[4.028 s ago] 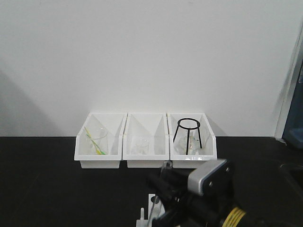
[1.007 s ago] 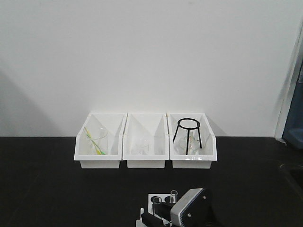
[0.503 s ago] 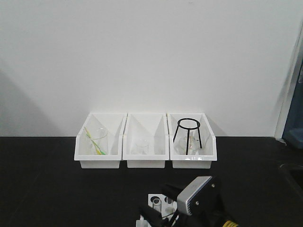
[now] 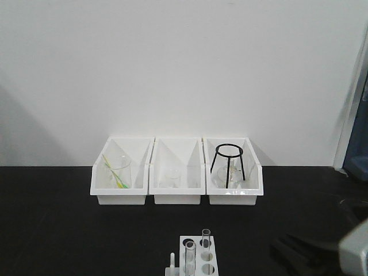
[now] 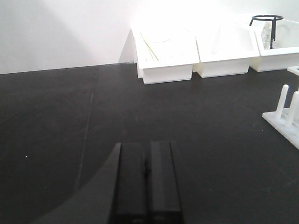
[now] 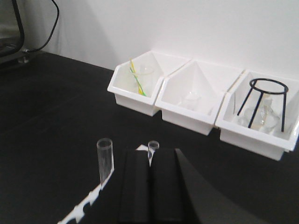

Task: Flip and reinsert test tube from rack

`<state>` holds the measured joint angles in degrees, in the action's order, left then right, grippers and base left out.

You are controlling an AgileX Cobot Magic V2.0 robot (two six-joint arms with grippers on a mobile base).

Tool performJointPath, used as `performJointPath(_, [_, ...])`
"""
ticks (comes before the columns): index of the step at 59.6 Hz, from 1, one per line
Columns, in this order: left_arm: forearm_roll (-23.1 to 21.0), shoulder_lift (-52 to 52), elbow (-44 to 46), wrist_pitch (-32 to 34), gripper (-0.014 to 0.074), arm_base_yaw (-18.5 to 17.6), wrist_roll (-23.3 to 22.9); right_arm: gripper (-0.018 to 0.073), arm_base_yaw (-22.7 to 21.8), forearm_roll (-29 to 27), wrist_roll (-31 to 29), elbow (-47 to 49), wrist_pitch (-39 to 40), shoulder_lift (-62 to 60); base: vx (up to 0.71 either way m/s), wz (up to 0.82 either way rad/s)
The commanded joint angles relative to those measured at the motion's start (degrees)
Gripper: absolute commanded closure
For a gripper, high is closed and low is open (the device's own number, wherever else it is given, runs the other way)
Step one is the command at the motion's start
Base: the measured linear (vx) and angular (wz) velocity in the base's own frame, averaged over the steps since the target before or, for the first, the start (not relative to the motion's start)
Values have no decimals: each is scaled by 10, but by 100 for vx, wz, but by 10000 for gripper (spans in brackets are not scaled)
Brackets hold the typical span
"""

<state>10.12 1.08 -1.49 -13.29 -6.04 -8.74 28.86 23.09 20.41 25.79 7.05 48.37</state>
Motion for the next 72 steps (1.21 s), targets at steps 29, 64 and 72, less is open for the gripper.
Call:
performJointPath(29, [-2, 5, 2, 46, 602, 0, -5, 570, -2, -1, 0, -160, 25, -171, 0, 0])
performJointPath(64, [-2, 5, 2, 46, 602, 0, -5, 570, -227, -69, -26, -277, 11, -465, 0, 0])
performJointPath(72, [-2, 5, 2, 46, 602, 0, -5, 570, -241, -69, -40, -277, -12, -496, 0, 0])
